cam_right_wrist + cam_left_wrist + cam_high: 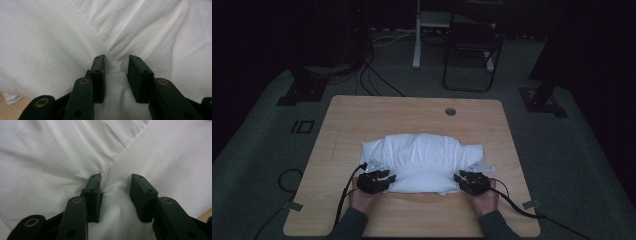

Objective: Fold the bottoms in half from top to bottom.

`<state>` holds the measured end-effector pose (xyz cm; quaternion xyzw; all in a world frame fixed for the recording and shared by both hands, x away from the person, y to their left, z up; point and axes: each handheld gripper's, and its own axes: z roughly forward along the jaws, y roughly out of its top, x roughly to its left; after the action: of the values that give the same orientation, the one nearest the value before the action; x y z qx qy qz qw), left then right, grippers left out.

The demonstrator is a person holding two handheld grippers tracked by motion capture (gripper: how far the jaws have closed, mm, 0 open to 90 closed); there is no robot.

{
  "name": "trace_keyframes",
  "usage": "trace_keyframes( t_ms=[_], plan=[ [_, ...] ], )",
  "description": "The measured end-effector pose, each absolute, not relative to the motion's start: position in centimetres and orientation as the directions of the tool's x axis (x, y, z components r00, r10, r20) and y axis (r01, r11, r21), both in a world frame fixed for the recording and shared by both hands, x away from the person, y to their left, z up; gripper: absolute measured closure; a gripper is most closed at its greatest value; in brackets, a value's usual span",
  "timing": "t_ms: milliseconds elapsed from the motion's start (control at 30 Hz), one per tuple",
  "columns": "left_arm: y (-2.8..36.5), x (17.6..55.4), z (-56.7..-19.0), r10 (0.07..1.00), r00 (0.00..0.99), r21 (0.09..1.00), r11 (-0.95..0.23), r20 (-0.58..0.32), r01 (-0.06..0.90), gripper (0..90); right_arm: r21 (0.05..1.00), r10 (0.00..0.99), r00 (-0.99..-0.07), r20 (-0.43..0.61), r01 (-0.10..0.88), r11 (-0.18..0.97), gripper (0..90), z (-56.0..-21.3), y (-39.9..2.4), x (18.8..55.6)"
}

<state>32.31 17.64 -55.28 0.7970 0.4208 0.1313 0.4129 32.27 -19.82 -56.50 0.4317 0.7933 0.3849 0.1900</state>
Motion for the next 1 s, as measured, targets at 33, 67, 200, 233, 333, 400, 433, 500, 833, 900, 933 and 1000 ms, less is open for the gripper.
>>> trace_keyframes(
  t_ms=[33, 67, 200, 233, 333, 400, 433, 500, 833, 900, 933, 1000],
  plan=[
    [17.9, 32.3, -54.9, 0.775, 0.615, 0.785, -0.287, -0.146, 0.548, 54.9, 0.775, 0.83, -0.557, 0.031, 0.538, 0.332, 66.4, -56.5, -19.8, 32.3],
    [18.2, 32.2, -54.5, 0.776, 0.614, 0.805, -0.267, -0.147, 0.53, 50.5, 0.776, 0.829, -0.558, 0.032, 0.537, 0.331, 66.4, -56.5, -19.9, 32.3],
    [19.6, 32.1, -52.9, 0.825, 0.552, 0.862, -0.188, -0.121, 0.471, 36.1, 0.779, 0.825, -0.564, 0.045, 0.536, 0.324, 66.3, -56.6, -20.1, 32.4],
    [19.6, 32.1, -52.9, 0.825, 0.552, 0.862, -0.188, -0.121, 0.471, 30.7, 0.779, 0.825, -0.564, 0.045, 0.536, 0.324, 66.3, -56.6, -20.1, 32.4],
    [20.4, 33.1, -53.3, 0.889, 0.446, 0.835, -0.171, -0.098, 0.523, 21.4, 0.78, 0.825, -0.563, 0.043, 0.534, 0.325, 66.2, -56.6, -20.0, 32.4],
    [20.6, 33.8, -54.4, 0.911, 0.404, 0.804, -0.178, -0.083, 0.568, 18.4, 0.781, 0.825, -0.564, 0.042, 0.534, 0.325, 66.2, -56.6, -20.0, 32.4],
    [20.6, 34.2, -55.2, 0.924, 0.378, 0.782, -0.198, -0.052, 0.591, 13.9, 0.781, 0.824, -0.565, 0.041, 0.533, 0.326, 66.2, -56.6, -20.0, 32.4],
    [20.3, 34.4, -55.6, 0.927, 0.372, 0.767, -0.209, -0.042, 0.607, 11.6, 0.781, 0.823, -0.566, 0.041, 0.532, 0.327, 66.1, -56.6, -20.0, 32.4],
    [20.1, 34.7, -56.5, 0.949, 0.314, 0.728, -0.2, -0.022, 0.656, 2.1, 0.784, 0.82, -0.571, 0.04, 0.526, 0.329, 65.9, -56.7, -20.1, 32.4],
    [20.2, 34.7, -56.5, 0.953, 0.303, 0.726, -0.192, -0.024, 0.661, 1.4, 0.784, 0.82, -0.571, 0.04, 0.526, 0.329, 65.9, -56.7, -20.1, 32.4],
    [20.2, 34.6, -56.5, 0.955, 0.295, 0.726, -0.186, -0.025, 0.662, 1.4, 0.785, 0.82, -0.571, 0.039, 0.525, 0.329, 65.8, -56.7, -20.1, 32.4],
    [20.1, 34.5, -56.5, 0.958, 0.284, 0.725, -0.178, -0.026, 0.665, 1.0, 0.785, 0.819, -0.572, 0.039, 0.525, 0.329, 65.8, -56.7, -20.1, 32.4]
  ],
)
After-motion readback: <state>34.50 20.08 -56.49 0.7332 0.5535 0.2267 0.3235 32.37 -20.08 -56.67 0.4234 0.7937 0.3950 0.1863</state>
